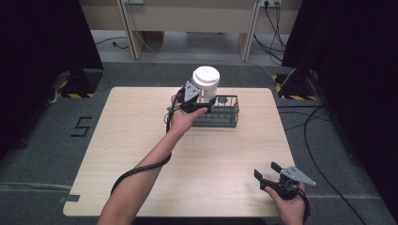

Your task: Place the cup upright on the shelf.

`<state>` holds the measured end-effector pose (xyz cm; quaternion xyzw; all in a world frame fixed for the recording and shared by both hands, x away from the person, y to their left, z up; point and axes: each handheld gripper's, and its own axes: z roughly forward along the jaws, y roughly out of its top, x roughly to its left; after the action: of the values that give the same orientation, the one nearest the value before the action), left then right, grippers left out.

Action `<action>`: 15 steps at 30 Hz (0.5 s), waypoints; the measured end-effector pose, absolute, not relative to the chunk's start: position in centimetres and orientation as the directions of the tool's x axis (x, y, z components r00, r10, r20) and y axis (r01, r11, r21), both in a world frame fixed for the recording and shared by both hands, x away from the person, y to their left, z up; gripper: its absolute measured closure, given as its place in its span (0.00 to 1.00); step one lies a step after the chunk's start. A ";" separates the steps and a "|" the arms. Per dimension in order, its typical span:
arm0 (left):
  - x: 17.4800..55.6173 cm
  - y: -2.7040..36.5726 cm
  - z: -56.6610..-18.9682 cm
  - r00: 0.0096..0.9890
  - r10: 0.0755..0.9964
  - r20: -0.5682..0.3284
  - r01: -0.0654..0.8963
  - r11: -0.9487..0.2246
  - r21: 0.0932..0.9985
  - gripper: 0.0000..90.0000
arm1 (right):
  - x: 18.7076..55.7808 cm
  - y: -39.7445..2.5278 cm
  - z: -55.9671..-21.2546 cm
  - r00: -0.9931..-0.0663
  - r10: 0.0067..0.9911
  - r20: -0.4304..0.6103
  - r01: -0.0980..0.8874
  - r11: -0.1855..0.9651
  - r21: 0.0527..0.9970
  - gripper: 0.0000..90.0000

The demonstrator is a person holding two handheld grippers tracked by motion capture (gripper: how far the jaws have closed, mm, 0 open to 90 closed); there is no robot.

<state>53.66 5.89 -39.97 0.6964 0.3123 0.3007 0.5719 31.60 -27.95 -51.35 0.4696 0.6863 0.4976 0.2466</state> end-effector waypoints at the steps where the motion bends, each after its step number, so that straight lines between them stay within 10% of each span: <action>1: 53.8 5.8 -39.9 0.623 0.780 0.059 0.093 -0.149 0.985 0.20 | 31.6 -28.0 -51.4 -0.437 0.890 0.129 0.399 0.063 0.915 0.20; 15: 55.7 4.0 -40.3 0.598 0.800 0.049 0.120 -0.150 0.981 0.20 | 31.6 -28.0 -51.3 -0.436 0.888 0.143 0.406 0.053 0.912 0.20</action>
<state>55.70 4.04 -40.27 0.6952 0.3310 0.3025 0.5618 31.58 -27.97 -51.34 0.4730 0.6844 0.4999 0.2410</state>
